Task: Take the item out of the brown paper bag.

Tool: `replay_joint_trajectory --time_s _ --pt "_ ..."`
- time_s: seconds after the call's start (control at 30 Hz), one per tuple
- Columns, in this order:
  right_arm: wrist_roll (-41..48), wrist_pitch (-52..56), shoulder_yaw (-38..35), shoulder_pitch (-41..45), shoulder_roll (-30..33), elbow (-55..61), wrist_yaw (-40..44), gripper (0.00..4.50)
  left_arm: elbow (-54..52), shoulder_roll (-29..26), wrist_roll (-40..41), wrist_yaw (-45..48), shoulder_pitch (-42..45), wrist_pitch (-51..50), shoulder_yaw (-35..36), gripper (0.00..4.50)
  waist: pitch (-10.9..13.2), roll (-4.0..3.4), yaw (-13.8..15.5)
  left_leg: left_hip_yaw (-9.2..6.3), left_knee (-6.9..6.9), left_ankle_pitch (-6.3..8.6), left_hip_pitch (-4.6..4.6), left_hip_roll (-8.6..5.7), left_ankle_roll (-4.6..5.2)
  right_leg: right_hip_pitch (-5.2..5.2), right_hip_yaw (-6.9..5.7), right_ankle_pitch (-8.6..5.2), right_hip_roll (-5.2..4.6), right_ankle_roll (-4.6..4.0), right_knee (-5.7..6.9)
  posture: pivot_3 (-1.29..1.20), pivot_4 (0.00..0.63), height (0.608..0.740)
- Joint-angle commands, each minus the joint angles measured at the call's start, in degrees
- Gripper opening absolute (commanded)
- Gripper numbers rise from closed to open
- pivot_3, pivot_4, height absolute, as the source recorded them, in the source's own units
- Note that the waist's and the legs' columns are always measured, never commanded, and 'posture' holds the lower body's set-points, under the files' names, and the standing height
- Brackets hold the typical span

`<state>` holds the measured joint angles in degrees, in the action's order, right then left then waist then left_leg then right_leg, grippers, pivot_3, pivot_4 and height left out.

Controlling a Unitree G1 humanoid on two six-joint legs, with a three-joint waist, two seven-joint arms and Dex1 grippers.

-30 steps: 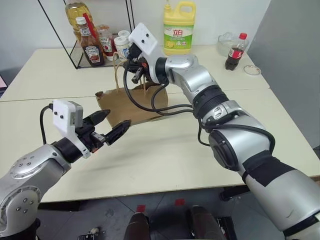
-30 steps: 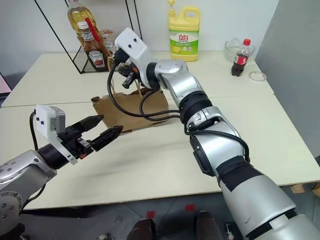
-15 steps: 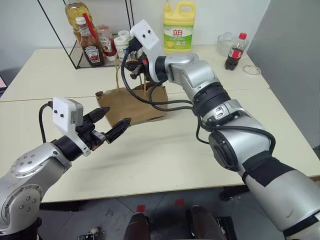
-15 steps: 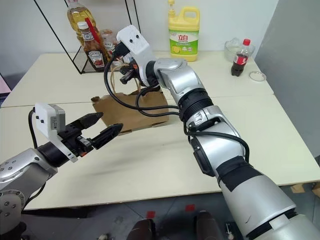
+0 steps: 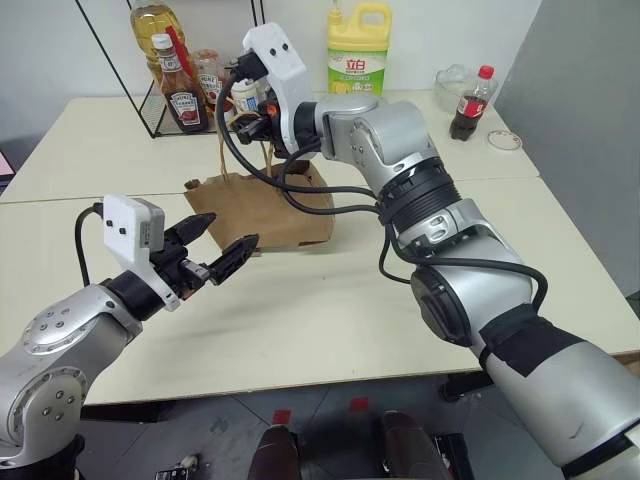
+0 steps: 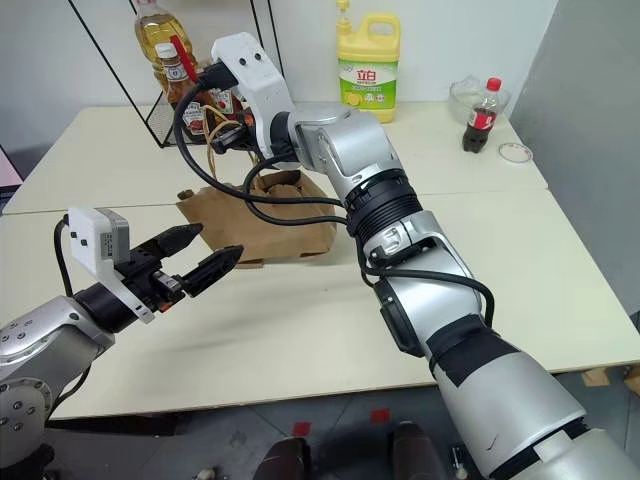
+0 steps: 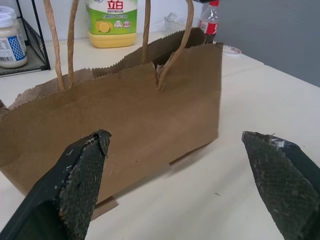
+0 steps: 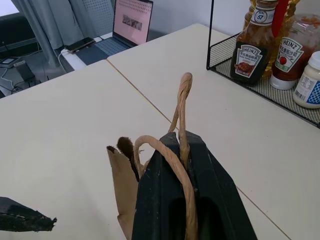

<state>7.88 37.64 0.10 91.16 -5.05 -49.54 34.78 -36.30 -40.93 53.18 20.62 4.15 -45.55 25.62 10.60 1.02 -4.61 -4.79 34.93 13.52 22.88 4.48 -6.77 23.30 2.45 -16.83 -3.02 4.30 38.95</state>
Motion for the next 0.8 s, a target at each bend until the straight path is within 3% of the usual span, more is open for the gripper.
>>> replay_joint_trajectory --time_s 0.03,0.43,0.57,0.8 --pt "0.39 -2.40 0.05 0.02 0.40 2.72 -0.49 0.03 -1.07 0.09 -0.33 0.06 0.00 1.54 0.56 4.50 -0.01 0.01 0.00 0.00 0.00 0.00 0.00 0.00 0.00 0.00 0.00 0.00 0.00 0.00 0.00 0.00 0.150 0.740" --pt "-4.55 -14.35 5.13 -3.21 2.92 -3.59 3.21 0.03 -0.58 -0.22 -0.64 0.30 0.41 1.14 0.39 4.50 -0.01 0.01 -0.08 0.00 0.00 0.00 -0.02 0.00 0.00 0.00 0.00 0.00 0.00 0.00 0.00 0.00 0.150 0.740" --pt "-5.02 -16.38 5.95 -4.53 3.97 -2.48 5.49 0.89 -0.30 -0.43 -0.65 0.60 0.58 0.99 0.25 4.50 0.00 0.01 -0.07 0.00 0.01 0.00 -0.01 0.00 0.00 0.00 0.01 0.00 0.00 0.00 0.00 0.00 0.150 0.740" --pt "-4.16 -12.50 7.83 -10.27 8.94 9.43 11.93 3.48 2.39 -2.69 -1.38 3.15 2.99 0.65 -0.85 4.50 -0.01 0.02 0.15 0.00 0.02 -0.01 -0.01 0.00 -0.01 -0.01 0.00 0.00 0.00 0.00 0.01 0.00 0.150 0.740"
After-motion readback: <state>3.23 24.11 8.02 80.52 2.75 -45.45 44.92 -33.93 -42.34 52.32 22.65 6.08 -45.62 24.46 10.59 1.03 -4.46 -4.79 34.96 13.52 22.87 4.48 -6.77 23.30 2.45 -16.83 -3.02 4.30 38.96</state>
